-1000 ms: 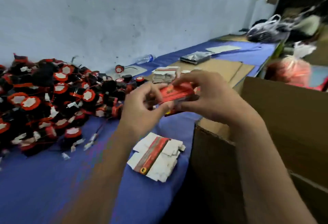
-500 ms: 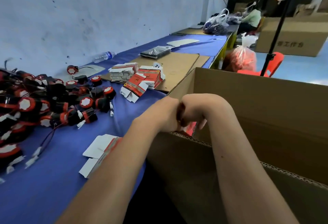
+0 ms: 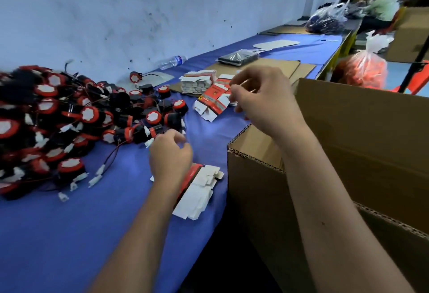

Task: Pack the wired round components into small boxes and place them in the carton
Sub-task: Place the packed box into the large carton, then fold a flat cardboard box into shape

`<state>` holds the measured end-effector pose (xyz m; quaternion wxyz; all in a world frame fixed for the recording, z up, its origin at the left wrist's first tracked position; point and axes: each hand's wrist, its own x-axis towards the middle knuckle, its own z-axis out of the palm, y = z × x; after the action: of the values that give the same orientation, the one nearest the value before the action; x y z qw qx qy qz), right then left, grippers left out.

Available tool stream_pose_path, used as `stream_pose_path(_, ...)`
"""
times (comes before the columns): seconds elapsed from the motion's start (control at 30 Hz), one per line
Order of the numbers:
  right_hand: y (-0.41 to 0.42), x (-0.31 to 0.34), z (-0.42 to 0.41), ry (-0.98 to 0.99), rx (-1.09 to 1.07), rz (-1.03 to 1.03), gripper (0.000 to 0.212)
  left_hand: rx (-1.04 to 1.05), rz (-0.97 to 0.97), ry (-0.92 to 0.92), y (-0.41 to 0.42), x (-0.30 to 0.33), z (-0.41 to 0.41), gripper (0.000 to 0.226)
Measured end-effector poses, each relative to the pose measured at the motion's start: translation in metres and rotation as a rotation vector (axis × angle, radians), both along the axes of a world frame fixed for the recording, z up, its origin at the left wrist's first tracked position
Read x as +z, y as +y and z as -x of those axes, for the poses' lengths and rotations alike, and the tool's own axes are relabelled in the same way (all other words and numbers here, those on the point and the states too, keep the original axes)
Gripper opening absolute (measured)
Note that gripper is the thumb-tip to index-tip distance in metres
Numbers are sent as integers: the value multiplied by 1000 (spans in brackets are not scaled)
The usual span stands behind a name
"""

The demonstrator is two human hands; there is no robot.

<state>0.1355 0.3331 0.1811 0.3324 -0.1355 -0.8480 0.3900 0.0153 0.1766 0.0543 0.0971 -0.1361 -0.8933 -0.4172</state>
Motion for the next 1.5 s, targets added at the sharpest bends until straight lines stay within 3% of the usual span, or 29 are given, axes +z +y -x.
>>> stream_pose_path(0.07, -30, -4, 18, -32, 156, -35, 6, 100, 319, -217, -21, -21, 8, 52)
stream_pose_path(0.13, -55, -20, 40, -277, 313, -167, 9, 101, 478, -320, -34, -33, 12, 83)
stream_pose_path(0.17, -64, -31, 51, -438, 357, -273, 17, 87, 492, -338, -35, -34, 15, 85)
stream_pose_path(0.27, -80, -69, 77, -834, 410, -560, 52, 107, 306, -371, -41, -30, 28, 52)
stream_pose_path(0.37, -79, -101, 90, -983, 457, -580, 96, 225, -36, -403, -53, -31, 38, 39)
stream_pose_path(0.43, -78, -116, 95, -1008, 513, -573, 129, 302, -133, -327, -61, -35, 43, 34)
stream_pose_path(0.53, -87, -125, 100, -818, 565, -580, 153, 326, -381, -311, -69, -31, 50, 31)
stream_pose_path(0.6, -100, -123, 105, -688, 619, -595, 154, 315, -511, -337, -83, -23, 53, 29)
stream_pose_path(0.8, -176, -119, 123, -428, 730, -740, 150, 327, -655, -259, -178, -4, 58, 12)
stream_pose_path(0.9, -231, -127, 135, -303, 841, -504, 141, 380, -828, -255, -248, -3, 51, 25)
stream_pose_path(1.0, -292, -140, 145, -194, 968, -226, 138, 213, -1117, -327, -321, -18, 30, 51)
stream_pose_path(1.07, -332, -150, 150, -131, 1021, -298, 136, 164, -1078, -383, -353, -35, 13, 51)
stream_pose_path(1.17, -372, -169, 153, -71, 1098, -373, 136, 201, -1057, -369, -383, -52, -2, 27)
stream_pose_path(1.23, -385, -180, 156, -62, 1147, -358, 138, 245, -1120, -372, -403, -57, -4, 41)
stream_pose_path(1.37, -388, -187, 161, -47, 1224, -196, 135, 248, -1089, -407, -426, -59, -1, 54)
stream_pose_path(1.5, -383, -189, 162, -69, 1228, -27, 124, 279, -1086, -306, -430, -58, 3, 38)
